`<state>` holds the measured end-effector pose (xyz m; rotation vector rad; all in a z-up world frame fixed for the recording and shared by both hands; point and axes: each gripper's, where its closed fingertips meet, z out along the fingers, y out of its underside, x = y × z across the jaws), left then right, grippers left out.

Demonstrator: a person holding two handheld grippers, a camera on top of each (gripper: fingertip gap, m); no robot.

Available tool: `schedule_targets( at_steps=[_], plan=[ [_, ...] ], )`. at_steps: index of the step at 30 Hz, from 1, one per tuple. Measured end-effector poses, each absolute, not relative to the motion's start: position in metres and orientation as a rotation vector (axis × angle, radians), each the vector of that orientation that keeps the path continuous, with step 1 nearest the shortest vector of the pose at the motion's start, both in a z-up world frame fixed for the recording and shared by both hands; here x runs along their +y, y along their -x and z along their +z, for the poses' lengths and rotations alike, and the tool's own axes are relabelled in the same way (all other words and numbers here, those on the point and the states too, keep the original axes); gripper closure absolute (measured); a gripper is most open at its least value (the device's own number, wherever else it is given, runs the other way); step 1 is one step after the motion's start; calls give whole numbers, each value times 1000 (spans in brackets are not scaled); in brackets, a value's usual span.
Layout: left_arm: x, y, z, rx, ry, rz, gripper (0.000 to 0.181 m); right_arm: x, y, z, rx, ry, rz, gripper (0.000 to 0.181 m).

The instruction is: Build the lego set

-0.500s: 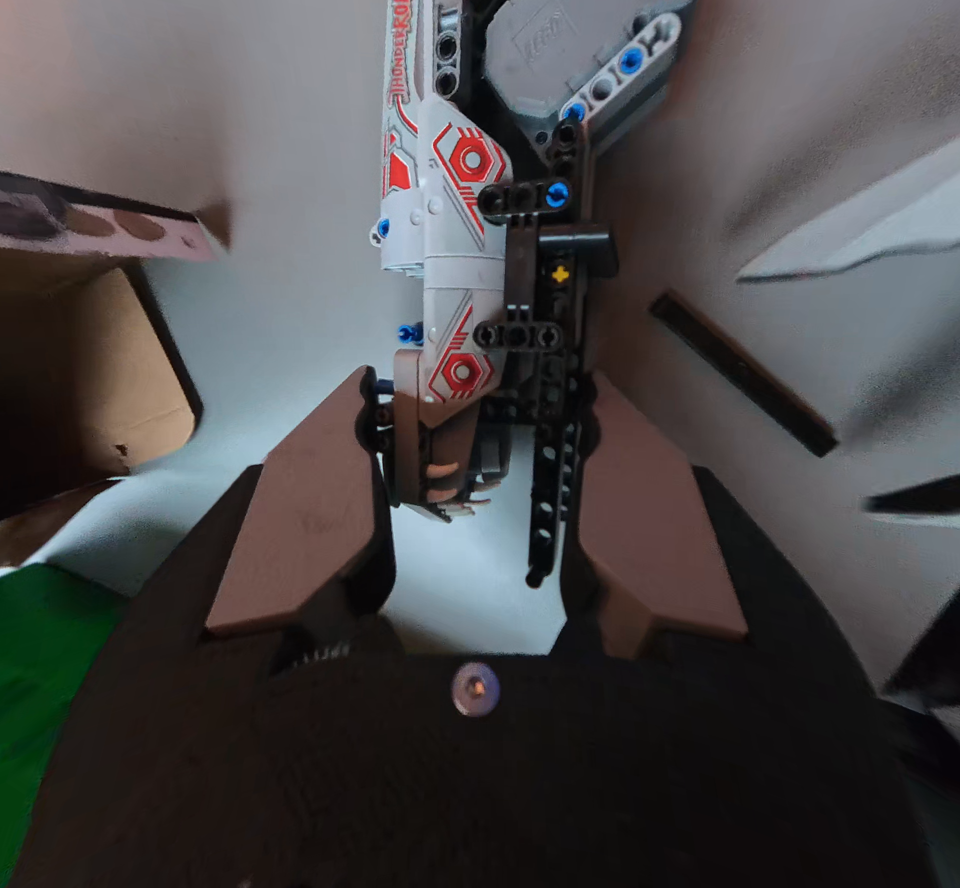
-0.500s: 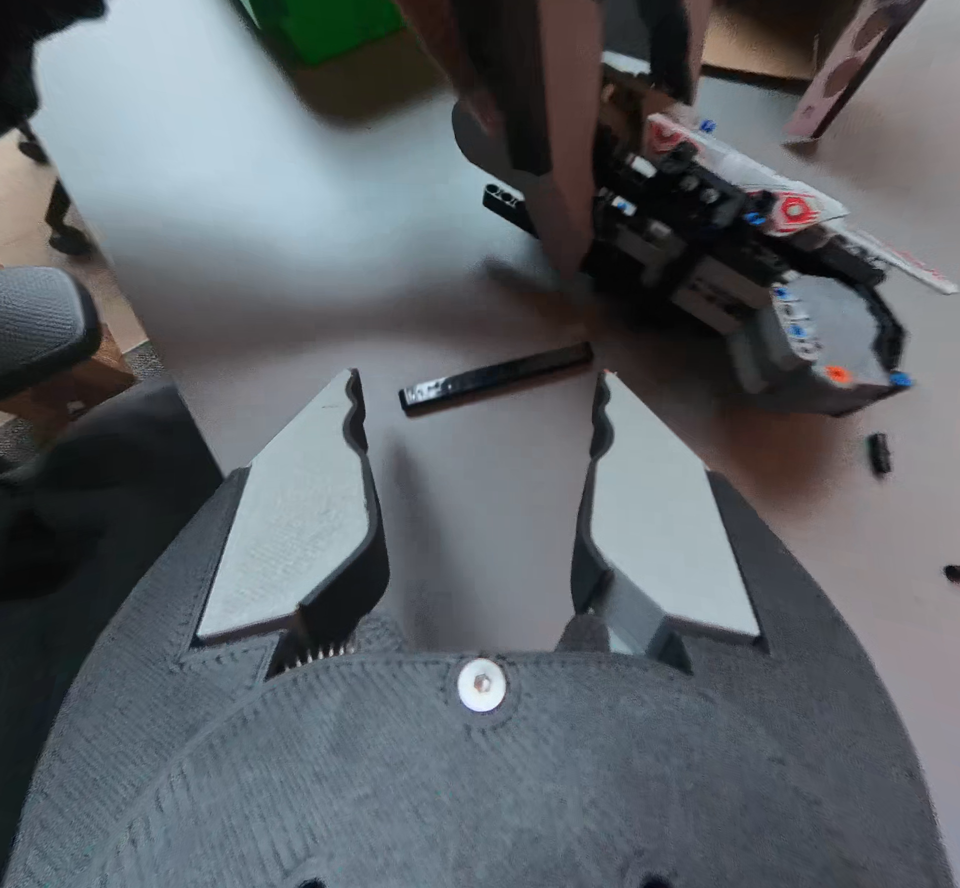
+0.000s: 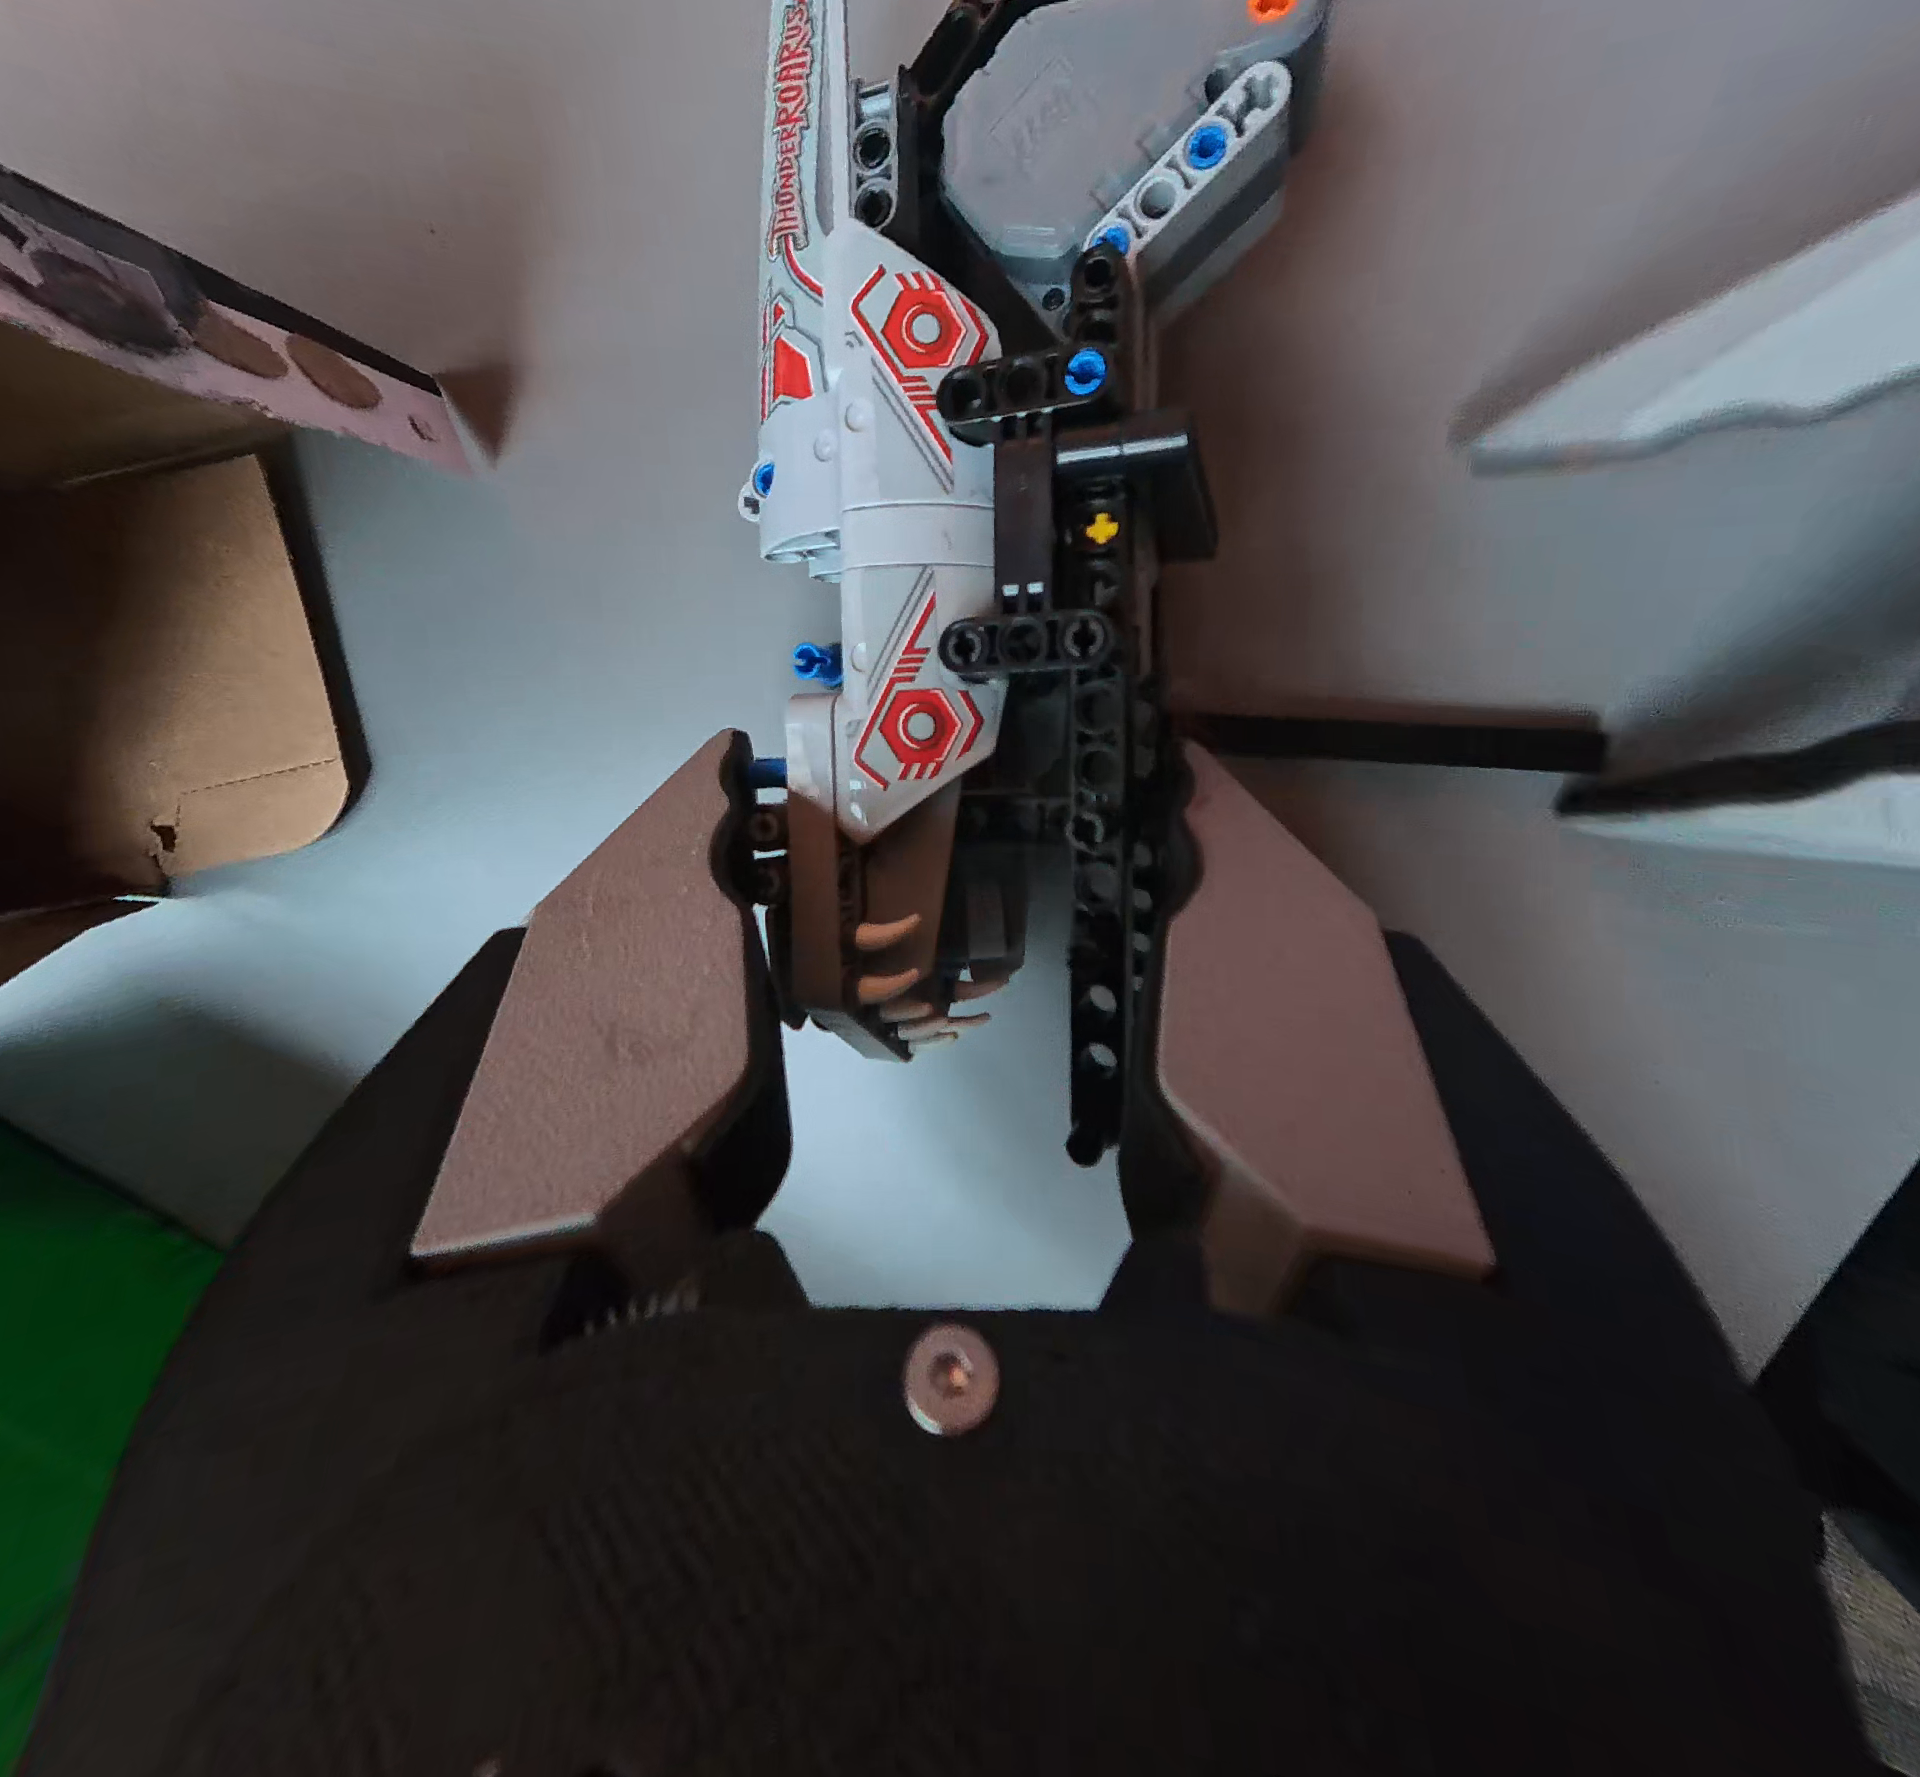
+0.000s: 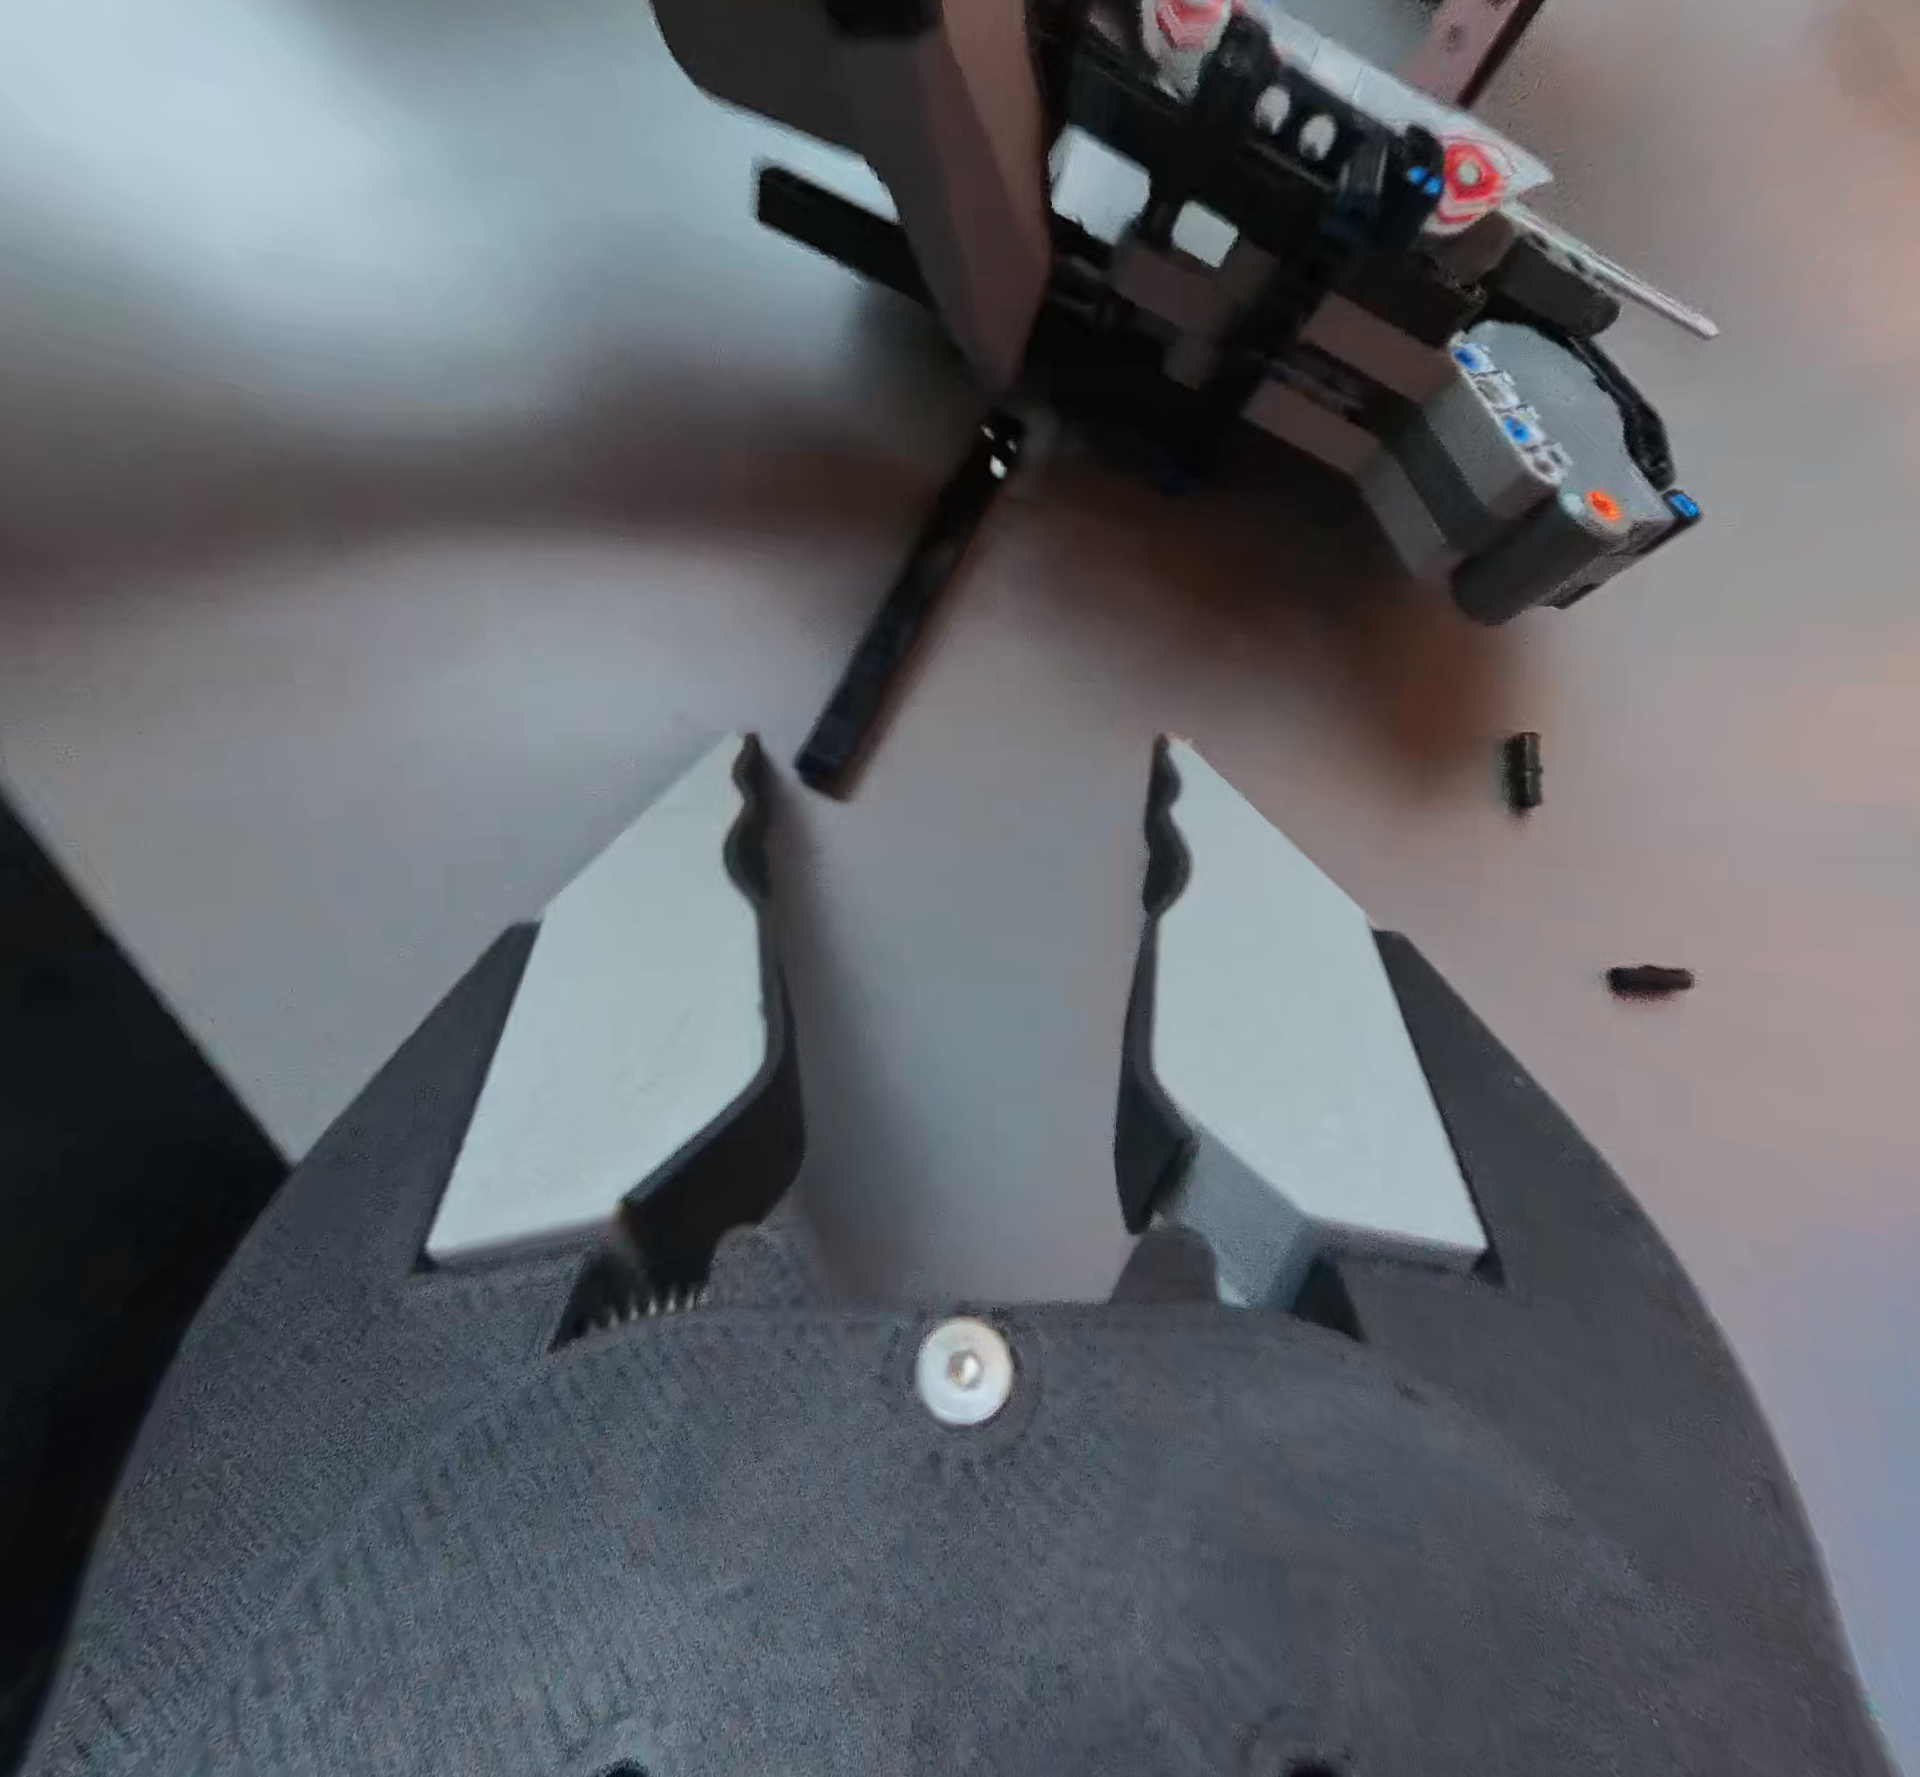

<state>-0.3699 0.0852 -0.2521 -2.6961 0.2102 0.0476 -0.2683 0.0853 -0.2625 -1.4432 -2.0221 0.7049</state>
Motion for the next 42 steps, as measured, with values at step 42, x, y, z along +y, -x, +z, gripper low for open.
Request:
schedule_targets(
  at_steps=[42],
  plan=[
    [78, 325, -237, 9, 2517, -1266, 111, 152, 242, -187, -2077, 1271, 1173, 177]
  ],
)
